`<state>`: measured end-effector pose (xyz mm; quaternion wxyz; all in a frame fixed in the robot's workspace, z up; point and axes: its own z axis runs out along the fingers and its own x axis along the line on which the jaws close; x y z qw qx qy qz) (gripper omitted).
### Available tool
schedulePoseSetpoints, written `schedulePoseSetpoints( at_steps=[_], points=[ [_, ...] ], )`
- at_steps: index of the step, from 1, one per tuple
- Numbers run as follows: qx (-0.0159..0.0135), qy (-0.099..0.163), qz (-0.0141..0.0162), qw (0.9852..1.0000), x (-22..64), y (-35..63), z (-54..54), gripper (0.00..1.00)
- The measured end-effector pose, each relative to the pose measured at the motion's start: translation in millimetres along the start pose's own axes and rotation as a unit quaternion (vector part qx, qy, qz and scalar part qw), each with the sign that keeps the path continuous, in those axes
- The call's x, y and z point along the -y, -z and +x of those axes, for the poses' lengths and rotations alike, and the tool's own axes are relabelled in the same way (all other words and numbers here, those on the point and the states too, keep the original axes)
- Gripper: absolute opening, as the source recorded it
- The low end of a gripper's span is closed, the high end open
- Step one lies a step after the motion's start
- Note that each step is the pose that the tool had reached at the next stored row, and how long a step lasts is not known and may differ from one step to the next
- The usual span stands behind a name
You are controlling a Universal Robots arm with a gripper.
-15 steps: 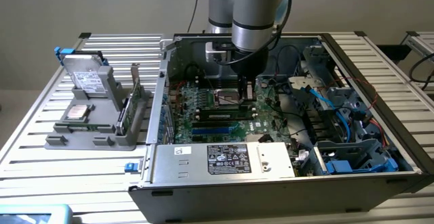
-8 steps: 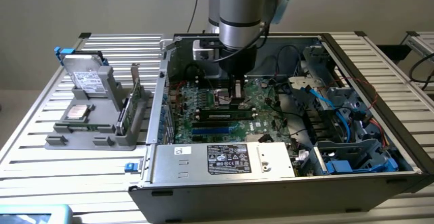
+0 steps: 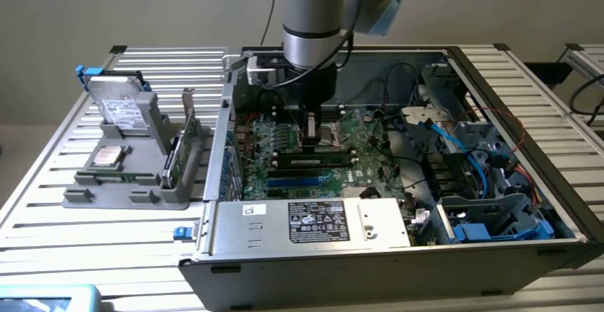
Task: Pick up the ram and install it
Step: 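Press down the ram until it locks into place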
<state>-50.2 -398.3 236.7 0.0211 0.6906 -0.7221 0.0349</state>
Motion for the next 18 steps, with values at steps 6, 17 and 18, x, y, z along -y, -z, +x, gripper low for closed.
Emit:
schedulePoseSetpoints(
  at_steps=[6, 17, 18],
  points=[
    [0.0006, 0.001, 0.0001, 1.0000, -4.5, -1.9, 0.1, 0.11],
    [0.0043, 0.007, 0.0004, 1.0000, -12.0, -4.2, 0.2, 0.11],
    [0.0046, 0.008, 0.0004, 1.0000, -12.4, -4.3, 0.2, 0.11]
  ],
)
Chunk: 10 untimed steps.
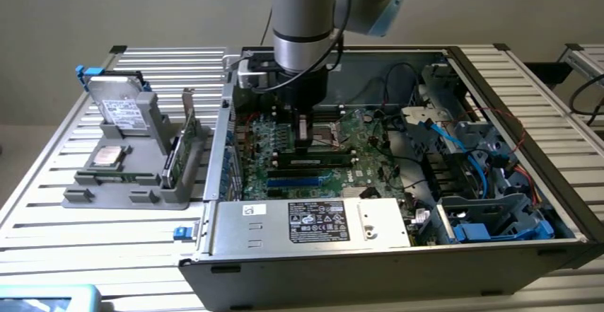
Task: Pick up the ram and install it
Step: 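Press down the ram until it locks into place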
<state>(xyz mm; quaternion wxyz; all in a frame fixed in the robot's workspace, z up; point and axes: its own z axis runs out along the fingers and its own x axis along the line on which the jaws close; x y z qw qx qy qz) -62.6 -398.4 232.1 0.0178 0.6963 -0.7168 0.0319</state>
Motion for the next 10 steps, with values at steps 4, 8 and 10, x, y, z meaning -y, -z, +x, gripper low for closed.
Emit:
schedulePoseSetpoints(
  at_steps=[4, 8, 10],
  points=[
    [0.0007, 0.002, 0.0001, 1.0000, -0.8, -1.6, -0.1, 0.11],
    [0.0009, 0.003, 0.0001, 1.0000, -1.0, -3.6, -0.2, 0.11],
    [0.0011, 0.003, 0.0000, 1.0000, -1.1, -4.7, -0.3, 0.11]
  ],
)
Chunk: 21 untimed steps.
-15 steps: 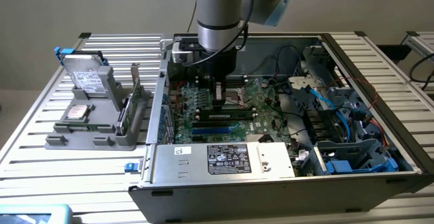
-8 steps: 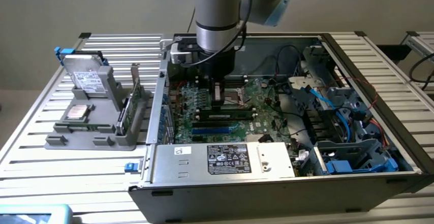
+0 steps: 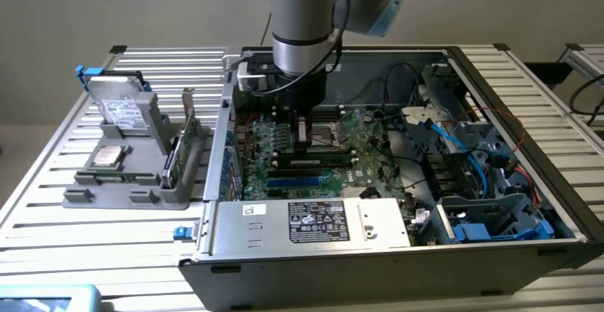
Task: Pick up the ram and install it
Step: 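Press down the ram until it locks into place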
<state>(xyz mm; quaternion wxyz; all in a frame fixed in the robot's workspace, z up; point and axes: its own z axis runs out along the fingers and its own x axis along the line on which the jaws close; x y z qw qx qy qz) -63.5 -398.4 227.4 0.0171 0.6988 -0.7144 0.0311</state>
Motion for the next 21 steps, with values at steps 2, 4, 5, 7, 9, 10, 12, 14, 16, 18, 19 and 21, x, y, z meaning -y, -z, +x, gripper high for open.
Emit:
schedulePoseSetpoints(
  at_steps=[2, 4, 5, 7, 9, 10, 12, 14, 16, 18, 19, 21],
  points=[
    [0.0000, 0.000, 0.0001, 1.0000, 0.0, -0.8, 0.0, 0.11],
    [0.0001, 0.001, 0.0002, 1.0000, 0.0, -1.7, -0.1, 0.11],
    [0.0001, 0.001, 0.0002, 1.0000, -0.1, -2.0, -0.1, 0.11],
    [-0.0001, 0.001, 0.0001, 1.0000, -0.1, -2.5, -0.1, 0.11],
    [0.0000, 0.002, 0.0002, 1.0000, 0.0, -2.7, -0.2, 0.11],
    [0.0005, 0.002, 0.0004, 1.0000, 0.1, -1.9, -0.3, 0.11],
    [0.0007, 0.002, 0.0005, 1.0000, 0.6, 2.1, -0.1, 0.11],
    [0.0003, 0.002, 0.0001, 1.0000, 2.9, 6.3, 0.5, 0.11],
    [0.0002, 0.002, -0.0011, 1.0000, 6.0, 11.6, 1.1, 0.11],
    [0.0001, 0.002, -0.0026, 1.0000, 9.6, 16.9, 2.2, 0.11],
    [0.0002, 0.002, -0.0037, 1.0000, 12.0, 19.1, 2.9, 0.11],
    [0.0000, 0.002, -0.0066, 1.0000, 16.6, 22.5, 4.7, 0.11]
  ],
)
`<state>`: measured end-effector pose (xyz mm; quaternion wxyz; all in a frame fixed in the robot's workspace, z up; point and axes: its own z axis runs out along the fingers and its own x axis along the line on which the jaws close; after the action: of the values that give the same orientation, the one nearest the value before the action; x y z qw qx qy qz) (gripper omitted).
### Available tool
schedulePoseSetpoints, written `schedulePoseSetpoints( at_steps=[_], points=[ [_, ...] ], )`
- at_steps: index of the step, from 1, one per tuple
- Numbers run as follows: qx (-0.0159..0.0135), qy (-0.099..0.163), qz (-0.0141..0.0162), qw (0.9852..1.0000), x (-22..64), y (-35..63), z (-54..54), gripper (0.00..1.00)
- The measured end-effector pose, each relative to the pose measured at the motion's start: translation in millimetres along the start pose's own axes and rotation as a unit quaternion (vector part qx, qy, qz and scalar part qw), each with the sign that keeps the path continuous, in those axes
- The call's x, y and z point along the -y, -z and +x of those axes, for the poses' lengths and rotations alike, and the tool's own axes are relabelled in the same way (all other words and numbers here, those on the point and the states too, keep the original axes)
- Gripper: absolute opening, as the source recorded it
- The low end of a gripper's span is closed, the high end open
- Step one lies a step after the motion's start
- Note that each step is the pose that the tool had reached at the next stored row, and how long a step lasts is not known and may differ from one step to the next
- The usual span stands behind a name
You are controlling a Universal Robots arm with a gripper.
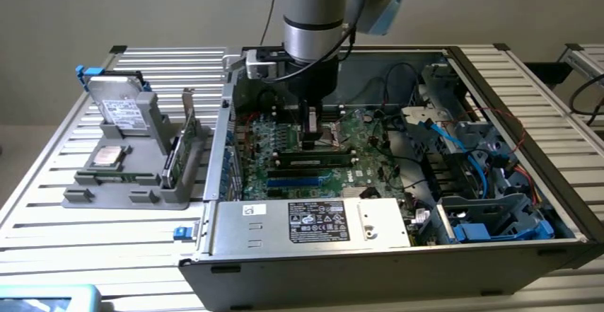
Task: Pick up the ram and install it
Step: 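Press down the ram until it locks into place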
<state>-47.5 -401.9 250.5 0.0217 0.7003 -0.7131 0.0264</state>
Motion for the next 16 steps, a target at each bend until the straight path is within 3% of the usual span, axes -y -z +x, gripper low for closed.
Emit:
schedulePoseSetpoints(
  at_steps=[5, 10, 16],
  points=[
    [-0.0001, 0.001, -0.0071, 1.0000, 12.5, 4.7, 4.6, 0.11],
    [-0.0001, 0.001, -0.0080, 1.0000, 24.1, 6.0, 7.8, 0.11],
    [-0.0001, 0.001, -0.0099, 1.0000, 24.8, 6.0, 7.9, 0.11]
  ],
)
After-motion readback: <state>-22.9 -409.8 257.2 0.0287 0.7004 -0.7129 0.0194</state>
